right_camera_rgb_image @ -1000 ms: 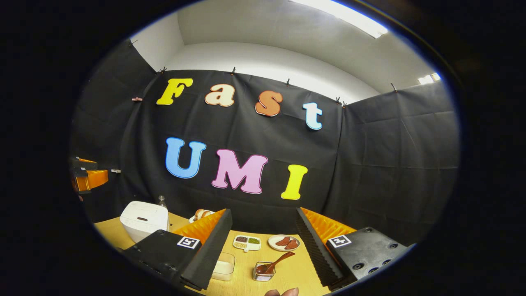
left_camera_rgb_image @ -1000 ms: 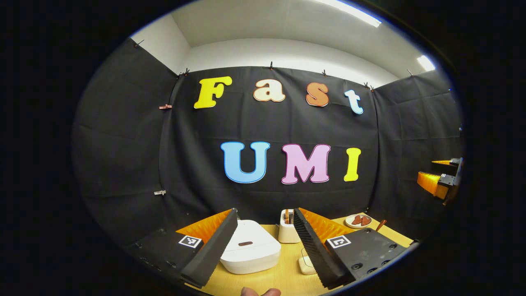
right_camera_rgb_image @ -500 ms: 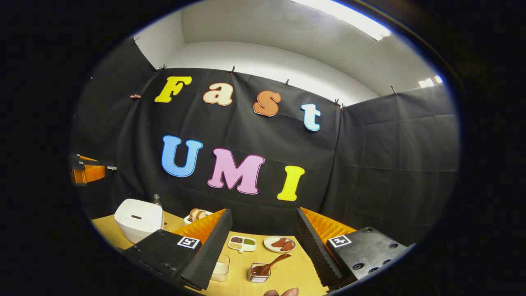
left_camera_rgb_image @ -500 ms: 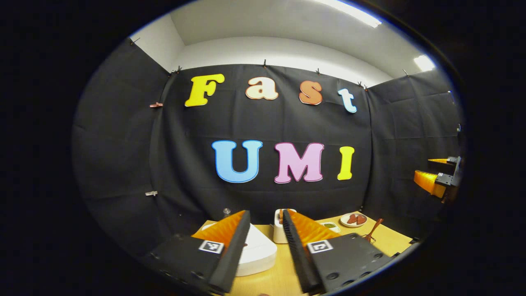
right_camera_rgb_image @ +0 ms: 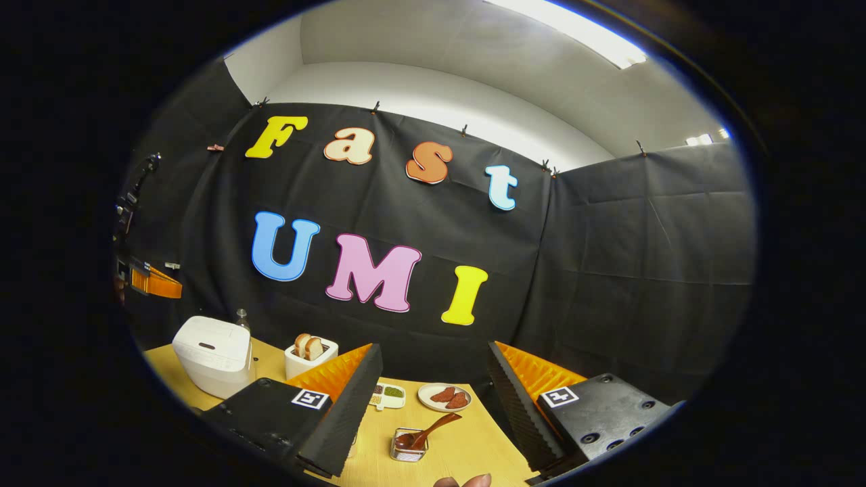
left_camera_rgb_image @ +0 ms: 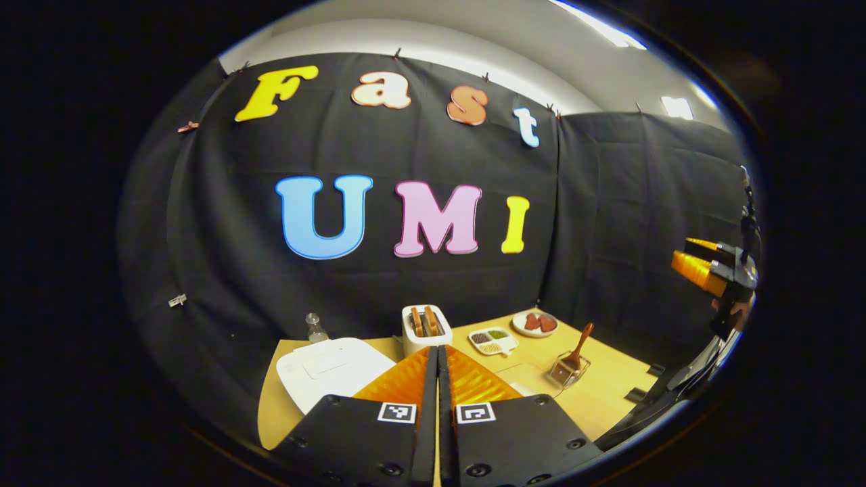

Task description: Close the left gripper, press the button to open the rice cooker; take a wooden spoon from the chopstick holder with the right hand, scoop a spoonful of rice and pour it into the rice cooker, then put the wooden spoon back into the chopstick holder.

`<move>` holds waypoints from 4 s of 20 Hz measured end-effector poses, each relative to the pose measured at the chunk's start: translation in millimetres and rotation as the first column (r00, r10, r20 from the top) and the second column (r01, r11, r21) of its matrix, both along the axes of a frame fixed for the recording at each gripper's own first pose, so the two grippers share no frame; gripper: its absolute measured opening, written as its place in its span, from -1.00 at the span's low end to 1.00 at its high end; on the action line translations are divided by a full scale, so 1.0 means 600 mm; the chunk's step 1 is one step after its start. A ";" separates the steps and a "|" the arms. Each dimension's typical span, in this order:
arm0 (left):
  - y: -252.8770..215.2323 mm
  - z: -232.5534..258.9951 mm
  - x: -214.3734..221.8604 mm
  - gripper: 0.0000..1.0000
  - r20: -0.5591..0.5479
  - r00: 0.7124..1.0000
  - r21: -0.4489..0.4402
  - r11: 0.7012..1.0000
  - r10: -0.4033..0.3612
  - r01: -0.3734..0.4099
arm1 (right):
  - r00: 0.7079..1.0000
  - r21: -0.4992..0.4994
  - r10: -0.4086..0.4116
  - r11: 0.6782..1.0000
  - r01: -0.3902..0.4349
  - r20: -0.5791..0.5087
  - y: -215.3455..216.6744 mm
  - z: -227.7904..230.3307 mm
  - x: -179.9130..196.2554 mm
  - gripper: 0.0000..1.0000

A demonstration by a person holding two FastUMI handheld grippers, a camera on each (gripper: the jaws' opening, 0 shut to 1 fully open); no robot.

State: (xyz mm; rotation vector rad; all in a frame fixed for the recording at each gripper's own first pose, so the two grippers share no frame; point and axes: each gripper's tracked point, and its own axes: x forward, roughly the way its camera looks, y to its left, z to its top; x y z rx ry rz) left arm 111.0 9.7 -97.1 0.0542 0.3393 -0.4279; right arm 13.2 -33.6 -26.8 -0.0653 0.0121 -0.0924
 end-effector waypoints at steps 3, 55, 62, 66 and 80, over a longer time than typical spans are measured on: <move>0.034 -0.063 0.047 -0.84 -0.141 0.989 0.095 0.993 -0.051 0.065 | 1.000 0.001 -0.021 1.000 0.021 -0.018 -0.013 -0.014 -0.002 0.94; 0.072 0.120 0.110 0.92 0.342 0.884 0.040 0.935 0.318 -0.352 | 0.981 0.060 0.067 0.997 -0.057 -0.183 -0.054 -0.195 0.029 0.95; -0.013 0.164 0.004 0.94 0.405 0.792 -0.063 0.878 0.458 -0.475 | 0.944 0.159 0.195 0.975 -0.156 -0.266 -0.076 -0.330 0.118 0.96; -0.077 0.131 -0.040 0.94 0.313 0.801 -0.100 0.856 0.510 -0.507 | 0.903 0.269 0.267 0.946 -0.179 -0.337 -0.078 -0.429 0.155 0.96; -0.065 0.090 -0.083 0.94 0.263 0.773 0.024 0.798 0.577 -0.603 | 0.771 0.488 0.399 0.863 -0.132 -0.496 -0.018 -0.655 0.269 0.67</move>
